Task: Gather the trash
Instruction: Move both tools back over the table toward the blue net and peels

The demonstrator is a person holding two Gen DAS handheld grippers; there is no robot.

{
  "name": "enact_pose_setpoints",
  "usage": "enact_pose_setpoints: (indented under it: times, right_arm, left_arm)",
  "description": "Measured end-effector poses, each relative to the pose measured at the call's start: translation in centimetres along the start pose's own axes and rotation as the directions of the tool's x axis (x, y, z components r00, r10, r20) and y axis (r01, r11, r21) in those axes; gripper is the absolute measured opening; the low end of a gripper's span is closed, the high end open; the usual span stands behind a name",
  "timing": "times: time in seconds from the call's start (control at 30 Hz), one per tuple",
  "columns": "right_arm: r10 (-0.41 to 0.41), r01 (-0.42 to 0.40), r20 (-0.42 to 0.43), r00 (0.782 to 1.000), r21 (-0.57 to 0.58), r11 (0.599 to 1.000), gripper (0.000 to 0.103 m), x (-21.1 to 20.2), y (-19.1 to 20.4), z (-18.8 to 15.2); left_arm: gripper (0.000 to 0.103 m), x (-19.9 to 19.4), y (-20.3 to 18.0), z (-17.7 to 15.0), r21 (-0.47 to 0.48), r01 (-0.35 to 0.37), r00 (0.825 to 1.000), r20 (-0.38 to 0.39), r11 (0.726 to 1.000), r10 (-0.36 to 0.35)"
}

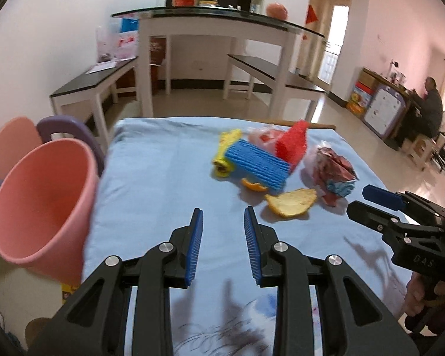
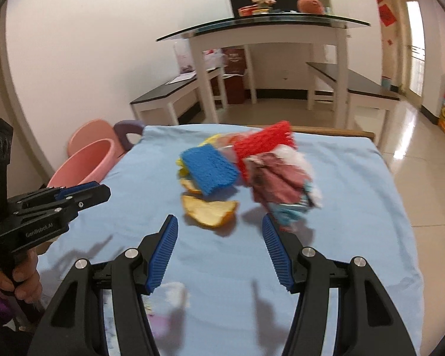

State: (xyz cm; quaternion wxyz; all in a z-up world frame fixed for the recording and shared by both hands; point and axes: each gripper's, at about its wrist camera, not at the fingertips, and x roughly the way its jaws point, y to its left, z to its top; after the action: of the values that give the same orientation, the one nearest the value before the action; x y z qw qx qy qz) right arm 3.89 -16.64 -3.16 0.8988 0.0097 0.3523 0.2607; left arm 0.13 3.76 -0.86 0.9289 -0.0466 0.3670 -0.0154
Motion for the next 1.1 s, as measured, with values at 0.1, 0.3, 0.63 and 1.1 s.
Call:
enact_pose_setpoints:
  times: [0.1,0.3,0.63,1.1]
  right_arm:
    - [-0.012,0.012,0.004,1.0,0.027,1.0,0.058,0.1,-1.2,-0.1]
    - [-0.032,0.031,0.01,0.999,0.059,0.998,0.058,0.3,-3.0,-0.1]
    - [-0.014,0.014,-0.005,1.0,0.1,0.995,0.058,0.9,-4.4,-0.3]
    - [-0.029,0.028,0.0,1.0,0.126,0.992,0.058,0.8,-5.2,-0.1]
  left_arm:
    - [0.029,1.2,-1.1,0.5,0.013,0.021,1.0,-0.018,1.0,-0.021]
    - [0.029,3.6,-2.6,1.2,0.034,0.04,0.998,-0.051,0.999,-0.038]
    - [0.029,7.4,-1.9,3.1,-0.052,0.03,0.996,-0.079,0.998,-0.034]
    - [0.029,11.3,-1.5,3.3,-0.119,0.019,0.983,-0.176,0.993,-0.04]
